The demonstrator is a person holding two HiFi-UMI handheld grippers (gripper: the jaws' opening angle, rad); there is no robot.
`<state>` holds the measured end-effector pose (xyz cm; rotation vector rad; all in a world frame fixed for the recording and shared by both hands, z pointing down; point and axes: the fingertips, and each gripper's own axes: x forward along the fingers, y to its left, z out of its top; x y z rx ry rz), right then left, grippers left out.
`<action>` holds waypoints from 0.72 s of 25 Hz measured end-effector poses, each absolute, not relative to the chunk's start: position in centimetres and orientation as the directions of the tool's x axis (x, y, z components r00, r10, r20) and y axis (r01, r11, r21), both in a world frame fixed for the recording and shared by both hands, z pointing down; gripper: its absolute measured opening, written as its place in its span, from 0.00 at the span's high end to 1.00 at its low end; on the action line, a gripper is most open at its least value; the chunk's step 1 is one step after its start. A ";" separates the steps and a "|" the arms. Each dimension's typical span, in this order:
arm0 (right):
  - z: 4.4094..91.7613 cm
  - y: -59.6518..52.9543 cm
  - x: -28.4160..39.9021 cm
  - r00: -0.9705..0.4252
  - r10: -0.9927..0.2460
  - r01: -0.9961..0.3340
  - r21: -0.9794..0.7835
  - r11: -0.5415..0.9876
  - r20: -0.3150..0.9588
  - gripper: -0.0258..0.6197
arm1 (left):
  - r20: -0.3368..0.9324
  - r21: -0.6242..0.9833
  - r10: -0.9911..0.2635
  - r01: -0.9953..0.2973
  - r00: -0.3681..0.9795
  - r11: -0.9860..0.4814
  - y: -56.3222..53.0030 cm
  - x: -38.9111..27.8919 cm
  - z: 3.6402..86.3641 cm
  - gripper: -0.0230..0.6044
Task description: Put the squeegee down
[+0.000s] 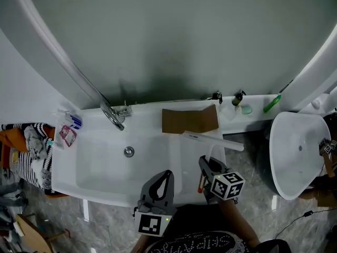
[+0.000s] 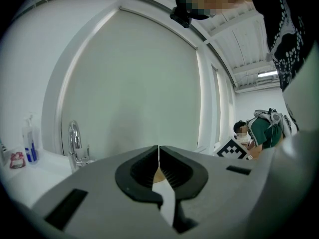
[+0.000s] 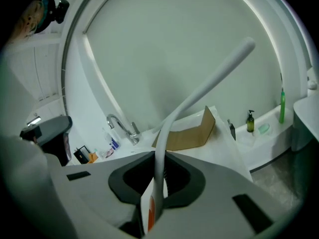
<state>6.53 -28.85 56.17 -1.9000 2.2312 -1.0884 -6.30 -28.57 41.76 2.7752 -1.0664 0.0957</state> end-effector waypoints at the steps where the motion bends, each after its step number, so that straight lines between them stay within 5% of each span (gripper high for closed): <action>1: 57.2 -29.1 6.8 -0.258 -0.866 -0.853 -0.523 -0.003 0.427 0.89 | 0.120 0.133 -0.658 -0.669 0.743 -0.731 -28.6 -6.3 41.8 0.95; 18: 66.3 -30.7 9.2 -0.276 -0.792 -0.695 -0.682 -0.226 0.544 0.89 | 0.131 0.140 -0.651 -0.664 0.748 -0.734 -29.1 -6.0 42.0 0.95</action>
